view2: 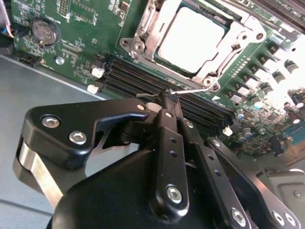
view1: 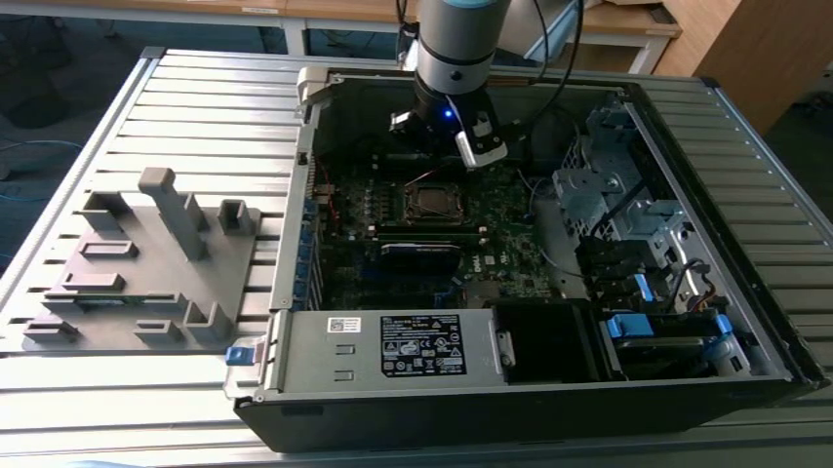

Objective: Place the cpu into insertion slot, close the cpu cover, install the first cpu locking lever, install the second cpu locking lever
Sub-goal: 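Install the first cpu locking lever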

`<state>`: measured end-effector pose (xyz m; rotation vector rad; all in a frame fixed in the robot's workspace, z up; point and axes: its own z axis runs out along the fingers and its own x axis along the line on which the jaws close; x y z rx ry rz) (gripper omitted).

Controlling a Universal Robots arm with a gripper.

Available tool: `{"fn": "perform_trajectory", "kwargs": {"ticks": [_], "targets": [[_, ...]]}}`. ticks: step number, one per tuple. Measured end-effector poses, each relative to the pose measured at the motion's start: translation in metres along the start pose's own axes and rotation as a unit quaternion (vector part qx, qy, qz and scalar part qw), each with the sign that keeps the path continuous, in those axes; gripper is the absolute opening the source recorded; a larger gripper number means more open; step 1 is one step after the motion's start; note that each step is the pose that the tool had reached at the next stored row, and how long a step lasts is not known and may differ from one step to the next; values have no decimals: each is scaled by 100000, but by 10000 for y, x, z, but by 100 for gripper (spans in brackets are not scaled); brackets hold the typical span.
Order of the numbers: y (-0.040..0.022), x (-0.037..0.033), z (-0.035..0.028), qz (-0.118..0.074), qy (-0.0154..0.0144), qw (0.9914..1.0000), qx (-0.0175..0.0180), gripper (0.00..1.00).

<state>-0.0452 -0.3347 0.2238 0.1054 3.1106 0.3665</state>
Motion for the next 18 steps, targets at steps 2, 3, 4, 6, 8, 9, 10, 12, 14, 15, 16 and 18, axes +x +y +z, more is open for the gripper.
{"fn": "perform_trajectory", "kwargs": {"ticks": [2,3,4,6,8,9,10,12,14,15,16,18], "targets": [[2,0,0,0,-2,100000,5,11],[5,0,1,3,-6,100000,2,11],[12,0,3,9,-7,100000,5,11],[25,1,6,8,-2,100000,18,11],[29,1,7,7,-6,100000,9,11],[29,1,7,11,-7,100000,8,11],[29,2,8,21,-9,100000,9,11],[27,2,20,10,-91,100000,-9,11],[22,2,38,-49,-342,99999,-12,11],[20,2,47,-90,-494,99999,-24,11],[18,2,55,-121,-631,99998,-33,11],[16,1,64,-152,-731,99997,-38,11]]}}
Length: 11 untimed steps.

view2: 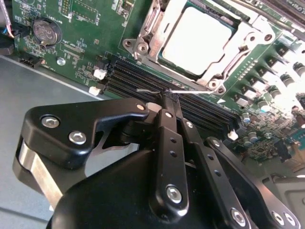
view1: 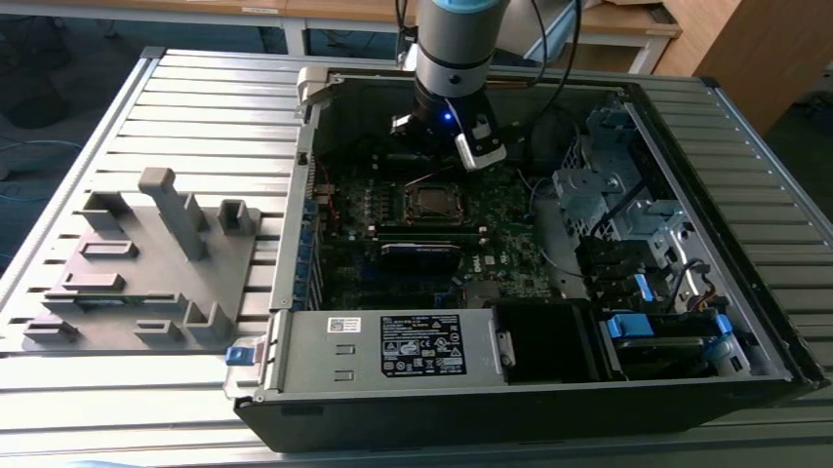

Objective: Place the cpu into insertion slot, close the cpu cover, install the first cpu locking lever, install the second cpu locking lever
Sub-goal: 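Install the first cpu locking lever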

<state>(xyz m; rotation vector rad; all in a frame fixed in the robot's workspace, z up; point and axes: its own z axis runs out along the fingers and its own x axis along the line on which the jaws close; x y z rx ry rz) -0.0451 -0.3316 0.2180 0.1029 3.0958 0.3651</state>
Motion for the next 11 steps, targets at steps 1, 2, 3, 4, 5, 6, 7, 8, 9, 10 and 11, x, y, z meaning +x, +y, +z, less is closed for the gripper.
{"fn": "perform_trajectory", "kwargs": {"ticks": [1,2,3,4,5,6,7,8,9,10,11], "targets": [[0,0,1,1,0,100000,5,11],[1,1,2,3,-7,100000,1,11],[3,0,3,4,-12,100000,-4,11],[3,1,3,5,-10,100000,-5,11],[4,1,4,0,-6,100000,-30,11],[4,1,5,37,-12,100000,-44,11],[4,1,7,320,-76,99999,-36,11],[4,1,9,914,-221,99996,-27,11],[3,1,11,1644,-397,99986,-20,11],[2,1,15,2479,-600,99967,-16,11],[2,1,19,3427,-828,99938,-1,11]]}}
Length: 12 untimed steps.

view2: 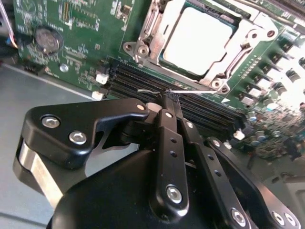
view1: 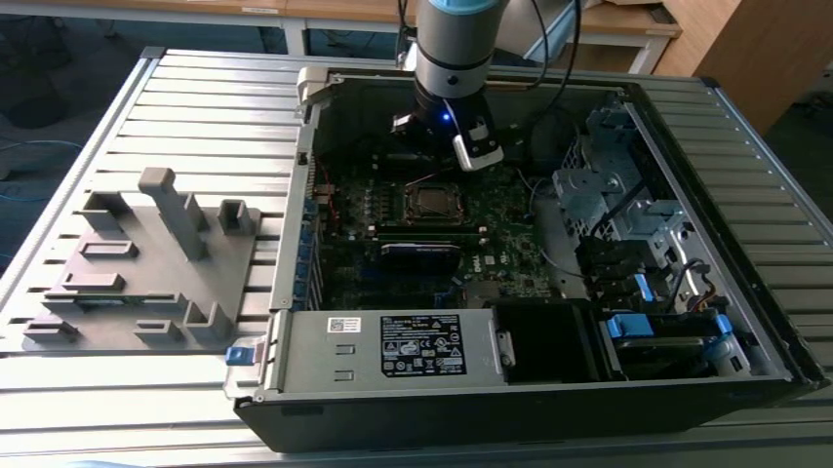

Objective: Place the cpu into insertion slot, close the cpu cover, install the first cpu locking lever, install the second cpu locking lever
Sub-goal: 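Install the first cpu locking lever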

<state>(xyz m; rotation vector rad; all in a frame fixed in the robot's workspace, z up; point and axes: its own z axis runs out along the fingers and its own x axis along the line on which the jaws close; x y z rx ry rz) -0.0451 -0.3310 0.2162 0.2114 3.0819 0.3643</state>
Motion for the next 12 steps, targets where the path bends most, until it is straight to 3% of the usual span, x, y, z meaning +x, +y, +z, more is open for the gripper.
{"fn": "perform_trajectory", "kwargs": {"ticks": [4,7,12], "targets": [[-2,0,9,3322,-803,99942,57,11],[-2,0,14,5152,-1241,99859,77,11],[3,1,16,5901,-1423,99816,94,11]]}}
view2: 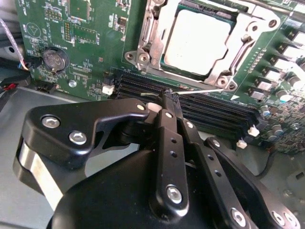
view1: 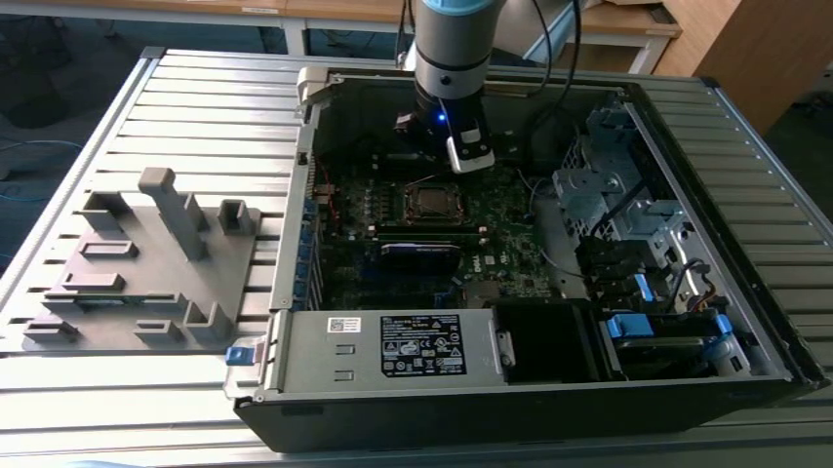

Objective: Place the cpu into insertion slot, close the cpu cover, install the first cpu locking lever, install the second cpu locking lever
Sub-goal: 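Install the first cpu locking lever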

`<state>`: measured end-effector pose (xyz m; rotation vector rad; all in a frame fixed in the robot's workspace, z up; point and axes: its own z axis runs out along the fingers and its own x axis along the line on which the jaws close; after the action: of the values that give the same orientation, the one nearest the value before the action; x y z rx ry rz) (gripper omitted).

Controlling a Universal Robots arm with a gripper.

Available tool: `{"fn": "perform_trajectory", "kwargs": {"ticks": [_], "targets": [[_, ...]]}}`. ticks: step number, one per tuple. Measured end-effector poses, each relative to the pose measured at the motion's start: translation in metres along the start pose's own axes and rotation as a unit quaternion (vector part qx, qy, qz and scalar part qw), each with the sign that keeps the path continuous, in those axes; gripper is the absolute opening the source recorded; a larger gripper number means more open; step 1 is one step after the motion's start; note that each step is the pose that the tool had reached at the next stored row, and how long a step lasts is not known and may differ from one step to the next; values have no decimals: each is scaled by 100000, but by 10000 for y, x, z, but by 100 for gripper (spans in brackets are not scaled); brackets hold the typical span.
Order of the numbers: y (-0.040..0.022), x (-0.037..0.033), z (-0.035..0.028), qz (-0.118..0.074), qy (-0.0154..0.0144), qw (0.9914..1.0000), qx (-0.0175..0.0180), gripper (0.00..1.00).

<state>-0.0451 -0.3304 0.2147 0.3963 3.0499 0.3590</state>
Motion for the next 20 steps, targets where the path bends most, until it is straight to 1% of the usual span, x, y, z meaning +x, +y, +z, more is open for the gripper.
{"fn": "perform_trajectory", "kwargs": {"ticks": [7,8,10,11,13,14,18,20], "targets": [[20,6,6,433,-127,99999,-2,11],[21,6,7,463,-194,99999,-19,11],[21,6,9,445,-553,99997,-111,11],[21,7,10,405,-825,99996,-178,11],[19,10,16,316,-1506,99987,-377,11],[19,12,17,314,-1662,99985,-420,11],[22,33,24,1041,-1884,99976,-418,11],[23,38,29,1850,-2080,99960,-399,11]]}}
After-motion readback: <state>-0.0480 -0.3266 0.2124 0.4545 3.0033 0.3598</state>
